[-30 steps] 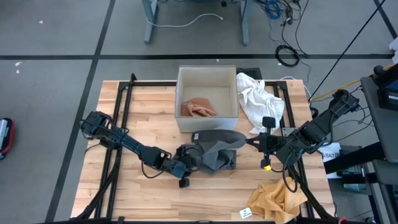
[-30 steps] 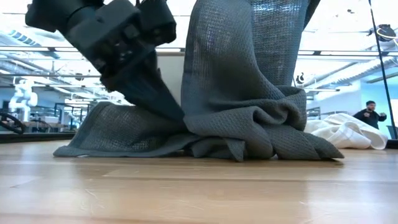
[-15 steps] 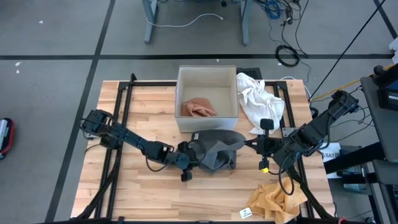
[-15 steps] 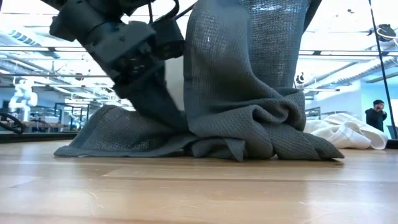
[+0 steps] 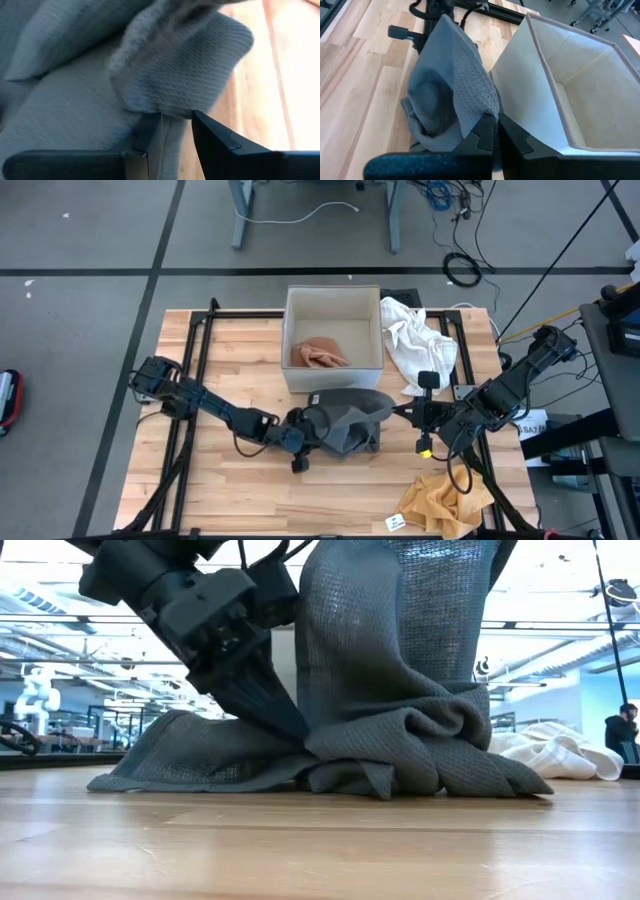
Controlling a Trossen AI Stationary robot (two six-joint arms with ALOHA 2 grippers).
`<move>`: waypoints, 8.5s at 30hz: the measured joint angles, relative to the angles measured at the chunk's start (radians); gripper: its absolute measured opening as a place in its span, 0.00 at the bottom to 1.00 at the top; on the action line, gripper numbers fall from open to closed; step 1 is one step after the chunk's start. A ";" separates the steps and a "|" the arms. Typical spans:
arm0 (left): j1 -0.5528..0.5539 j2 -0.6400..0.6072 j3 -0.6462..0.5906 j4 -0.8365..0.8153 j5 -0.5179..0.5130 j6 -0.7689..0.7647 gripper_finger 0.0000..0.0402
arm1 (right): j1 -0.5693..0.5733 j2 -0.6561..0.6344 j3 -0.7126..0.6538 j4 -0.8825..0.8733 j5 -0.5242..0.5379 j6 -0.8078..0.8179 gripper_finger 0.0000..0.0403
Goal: Fold towel
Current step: Fold the gray towel
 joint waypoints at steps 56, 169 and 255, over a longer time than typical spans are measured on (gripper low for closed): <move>-0.056 -0.165 0.001 -0.136 -0.141 0.270 0.44 | 0.000 -0.001 0.000 0.020 -0.021 -0.007 0.00; 0.021 -0.263 0.473 -0.276 0.050 0.651 0.47 | 0.028 0.120 0.172 0.069 -0.180 -0.238 0.00; -0.074 -0.396 0.472 -0.988 -0.063 0.442 0.00 | -0.120 0.233 -0.070 0.097 -0.444 -0.009 0.38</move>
